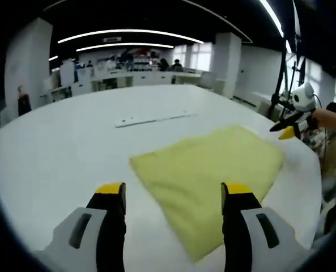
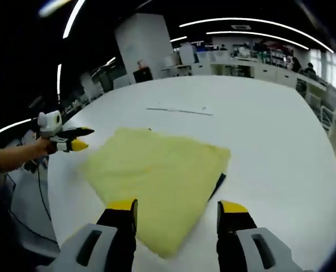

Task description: Fold the garment on the visible template until the final outline fits inside the template.

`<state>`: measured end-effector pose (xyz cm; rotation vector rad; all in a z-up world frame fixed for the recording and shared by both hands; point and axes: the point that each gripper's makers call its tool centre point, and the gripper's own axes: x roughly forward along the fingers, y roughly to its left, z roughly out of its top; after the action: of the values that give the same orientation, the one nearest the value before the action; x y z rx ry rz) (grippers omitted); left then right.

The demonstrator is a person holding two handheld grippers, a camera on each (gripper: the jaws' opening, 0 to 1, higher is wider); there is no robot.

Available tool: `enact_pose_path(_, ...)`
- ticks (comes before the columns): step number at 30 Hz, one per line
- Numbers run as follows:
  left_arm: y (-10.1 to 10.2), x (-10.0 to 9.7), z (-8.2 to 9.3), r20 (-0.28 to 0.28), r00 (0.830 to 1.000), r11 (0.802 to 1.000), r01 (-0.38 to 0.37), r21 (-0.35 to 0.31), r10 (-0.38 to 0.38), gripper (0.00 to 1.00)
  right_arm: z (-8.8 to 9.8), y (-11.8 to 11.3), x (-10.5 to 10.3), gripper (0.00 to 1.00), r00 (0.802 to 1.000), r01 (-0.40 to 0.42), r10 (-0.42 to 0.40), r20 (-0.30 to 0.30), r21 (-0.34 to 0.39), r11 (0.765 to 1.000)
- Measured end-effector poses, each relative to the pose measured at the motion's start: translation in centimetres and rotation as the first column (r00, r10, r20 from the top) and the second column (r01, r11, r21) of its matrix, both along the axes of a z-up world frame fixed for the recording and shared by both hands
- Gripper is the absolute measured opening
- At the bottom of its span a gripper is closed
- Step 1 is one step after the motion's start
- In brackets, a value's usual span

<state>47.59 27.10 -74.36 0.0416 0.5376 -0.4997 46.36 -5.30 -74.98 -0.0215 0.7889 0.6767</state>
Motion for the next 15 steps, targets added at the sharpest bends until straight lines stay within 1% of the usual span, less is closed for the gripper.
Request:
enact_pose_path(1, 0.0, -0.3, 0.0, -0.001, 1.0, 1.0, 0.003, -0.002, -0.003, 0.65, 0.0, 0.0, -0.2, 0.55, 1.0, -0.001, 0.001, -0.001, 0.0, 1.0)
enact_pose_path(7, -0.3, -2.4, -0.3, -0.022, 0.999, 0.999, 0.048, -0.013, -0.048, 0.62, -0.8, -0.1, -2.6, 0.54, 0.999, -0.027, 0.026, -0.029, 0.0, 1.0)
enact_pose_path(11, -0.4, -3.6, -0.9, -0.035, 0.997, 0.998, 0.062, -0.013, -0.062, 0.58, -1.4, -0.5, -3.8, 0.51, 0.998, -0.039, 0.039, -0.039, -0.012, 0.999)
enact_pose_path(15, -0.3, -4.4, -1.3, -0.049, 0.997, 0.998, 0.052, -0.033, -0.053, 0.55, -2.1, -0.9, -4.6, 0.46, 0.998, -0.042, 0.041, -0.04, -0.019, 0.999)
